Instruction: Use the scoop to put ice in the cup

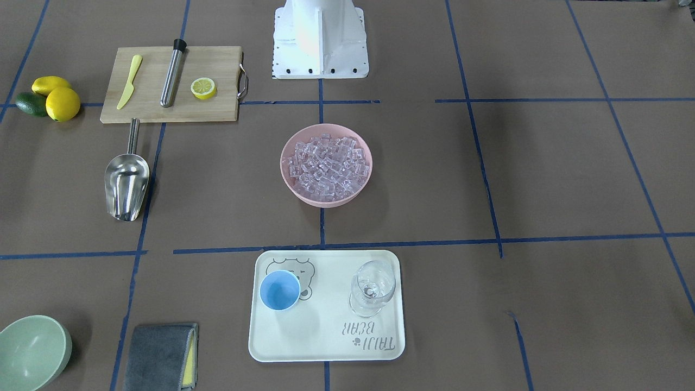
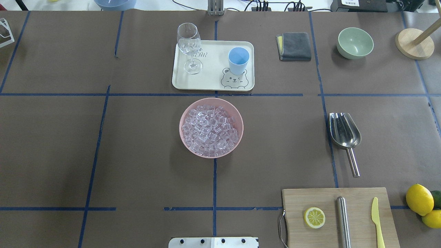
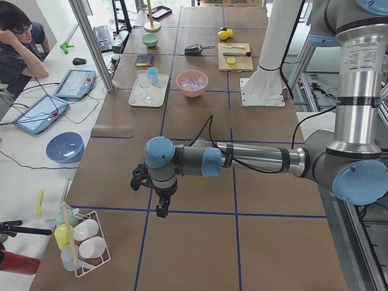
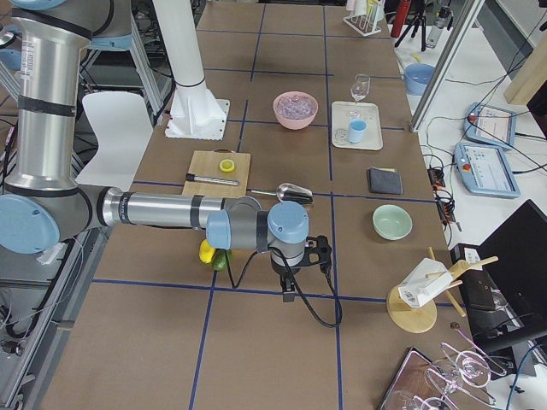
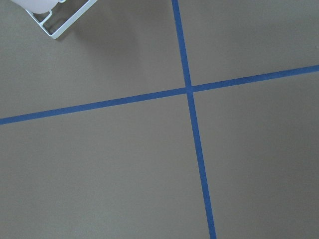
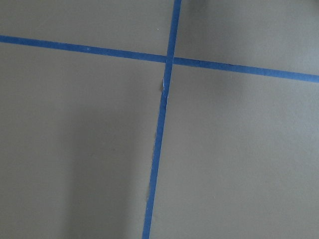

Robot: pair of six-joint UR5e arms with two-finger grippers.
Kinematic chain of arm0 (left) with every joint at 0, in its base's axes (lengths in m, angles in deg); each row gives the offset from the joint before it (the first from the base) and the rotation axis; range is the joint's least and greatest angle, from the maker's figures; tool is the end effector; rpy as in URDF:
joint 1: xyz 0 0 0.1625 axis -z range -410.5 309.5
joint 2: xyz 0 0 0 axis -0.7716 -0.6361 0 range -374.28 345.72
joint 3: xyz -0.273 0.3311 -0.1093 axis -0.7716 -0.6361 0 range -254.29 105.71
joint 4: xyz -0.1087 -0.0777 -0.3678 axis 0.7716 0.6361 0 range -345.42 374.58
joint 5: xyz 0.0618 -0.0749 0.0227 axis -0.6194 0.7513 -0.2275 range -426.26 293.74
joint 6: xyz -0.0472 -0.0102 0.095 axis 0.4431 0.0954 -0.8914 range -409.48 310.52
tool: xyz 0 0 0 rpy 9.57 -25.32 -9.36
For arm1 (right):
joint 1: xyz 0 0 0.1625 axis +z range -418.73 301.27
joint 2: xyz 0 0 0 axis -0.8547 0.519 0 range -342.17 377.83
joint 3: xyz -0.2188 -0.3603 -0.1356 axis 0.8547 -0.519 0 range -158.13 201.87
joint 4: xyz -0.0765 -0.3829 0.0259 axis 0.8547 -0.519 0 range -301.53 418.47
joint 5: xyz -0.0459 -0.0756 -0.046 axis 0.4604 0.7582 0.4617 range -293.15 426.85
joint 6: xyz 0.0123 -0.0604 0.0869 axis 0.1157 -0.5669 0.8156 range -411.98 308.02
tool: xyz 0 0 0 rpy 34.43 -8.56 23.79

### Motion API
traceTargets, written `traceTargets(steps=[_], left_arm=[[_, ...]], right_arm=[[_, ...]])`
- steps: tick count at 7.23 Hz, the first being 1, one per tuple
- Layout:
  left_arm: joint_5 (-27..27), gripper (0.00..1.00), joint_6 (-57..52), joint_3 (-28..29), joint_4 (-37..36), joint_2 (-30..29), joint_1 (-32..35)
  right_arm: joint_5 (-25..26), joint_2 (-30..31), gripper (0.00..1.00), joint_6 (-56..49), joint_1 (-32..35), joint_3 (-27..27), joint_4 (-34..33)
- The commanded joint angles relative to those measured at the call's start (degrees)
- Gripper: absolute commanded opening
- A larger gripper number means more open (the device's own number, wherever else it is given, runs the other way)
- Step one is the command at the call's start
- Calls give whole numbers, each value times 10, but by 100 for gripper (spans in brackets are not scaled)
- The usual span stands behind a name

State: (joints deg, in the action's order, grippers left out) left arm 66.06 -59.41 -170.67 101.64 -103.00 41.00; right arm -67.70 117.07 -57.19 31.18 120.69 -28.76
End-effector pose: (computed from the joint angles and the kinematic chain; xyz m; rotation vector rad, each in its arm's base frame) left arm -0.0735 -0.4574 0.6475 0.1095 0.7320 0.1542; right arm 0.0580 -0.3996 0.6740 0.0738 -0.7752 -0.1038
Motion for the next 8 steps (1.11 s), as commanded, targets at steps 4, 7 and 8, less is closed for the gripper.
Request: traceTargets(steps=[4, 7, 8], left_arm=[[1, 100, 1, -15, 3, -13, 0], [5, 100, 6, 5, 19, -25, 0], [4, 100, 7, 9, 18, -31, -2]], right_arm=[[3, -29, 100, 6, 0, 11, -1], [-18, -25, 100, 5, 0, 20, -1], [-21, -24, 100, 1, 0, 20, 0]])
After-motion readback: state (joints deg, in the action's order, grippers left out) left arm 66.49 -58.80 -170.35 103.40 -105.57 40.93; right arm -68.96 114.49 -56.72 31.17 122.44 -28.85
